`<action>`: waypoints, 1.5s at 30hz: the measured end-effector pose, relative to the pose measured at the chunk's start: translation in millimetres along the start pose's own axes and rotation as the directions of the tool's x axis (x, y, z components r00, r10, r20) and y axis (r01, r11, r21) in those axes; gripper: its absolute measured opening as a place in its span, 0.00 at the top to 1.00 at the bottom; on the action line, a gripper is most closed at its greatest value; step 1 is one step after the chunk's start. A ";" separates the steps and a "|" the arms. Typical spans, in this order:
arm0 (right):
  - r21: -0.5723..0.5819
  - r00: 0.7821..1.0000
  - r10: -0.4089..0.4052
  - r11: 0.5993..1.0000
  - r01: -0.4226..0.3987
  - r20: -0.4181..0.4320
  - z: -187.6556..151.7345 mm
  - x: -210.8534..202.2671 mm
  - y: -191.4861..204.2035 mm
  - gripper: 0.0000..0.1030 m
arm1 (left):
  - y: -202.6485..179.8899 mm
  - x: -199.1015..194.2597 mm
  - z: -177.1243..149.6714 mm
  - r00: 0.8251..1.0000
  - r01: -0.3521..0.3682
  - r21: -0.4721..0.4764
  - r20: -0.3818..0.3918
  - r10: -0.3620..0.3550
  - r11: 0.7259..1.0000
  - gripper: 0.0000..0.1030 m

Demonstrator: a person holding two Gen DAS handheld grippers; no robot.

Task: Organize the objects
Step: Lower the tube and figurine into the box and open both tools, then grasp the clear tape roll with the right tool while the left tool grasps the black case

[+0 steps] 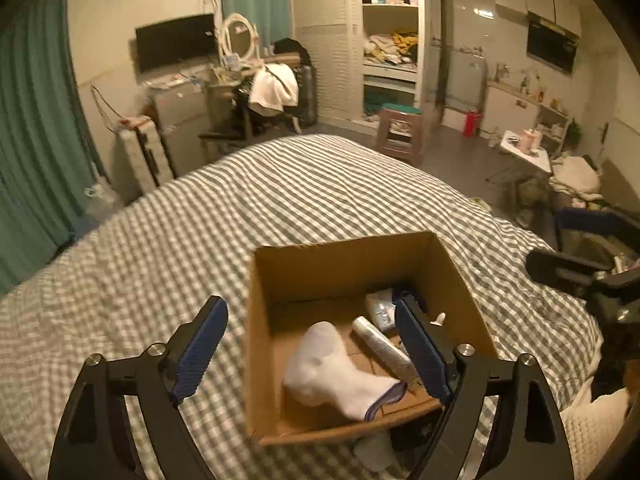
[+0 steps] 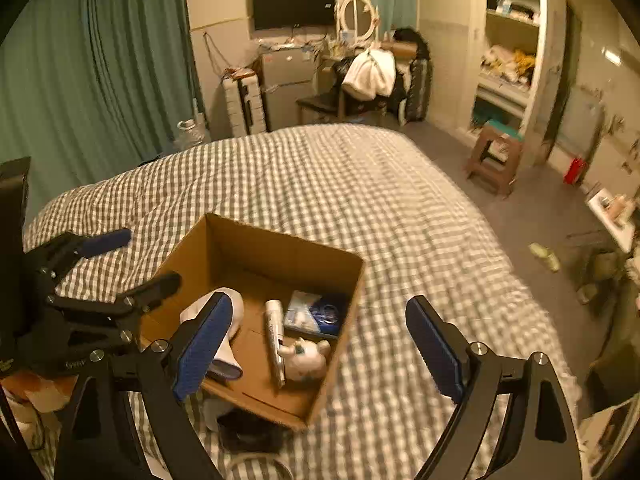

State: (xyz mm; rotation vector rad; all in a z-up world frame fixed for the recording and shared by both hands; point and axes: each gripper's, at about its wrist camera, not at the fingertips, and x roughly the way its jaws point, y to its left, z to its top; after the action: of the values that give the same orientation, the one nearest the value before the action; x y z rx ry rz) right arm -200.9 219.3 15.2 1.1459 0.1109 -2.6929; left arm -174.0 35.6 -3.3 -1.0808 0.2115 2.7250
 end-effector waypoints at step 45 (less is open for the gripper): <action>-0.054 0.951 0.011 0.998 -0.029 -0.310 -206.6 71.3 75.9 0.03 | 16.6 14.3 -195.4 0.963 -0.140 -0.153 -0.250 0.098 0.978 0.01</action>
State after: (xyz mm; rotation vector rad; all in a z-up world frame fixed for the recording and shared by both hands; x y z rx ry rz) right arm -86.7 164.9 -178.5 1.5334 0.2227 -2.4540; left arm -59.1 -18.8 -153.3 -1.4961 0.0830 2.7514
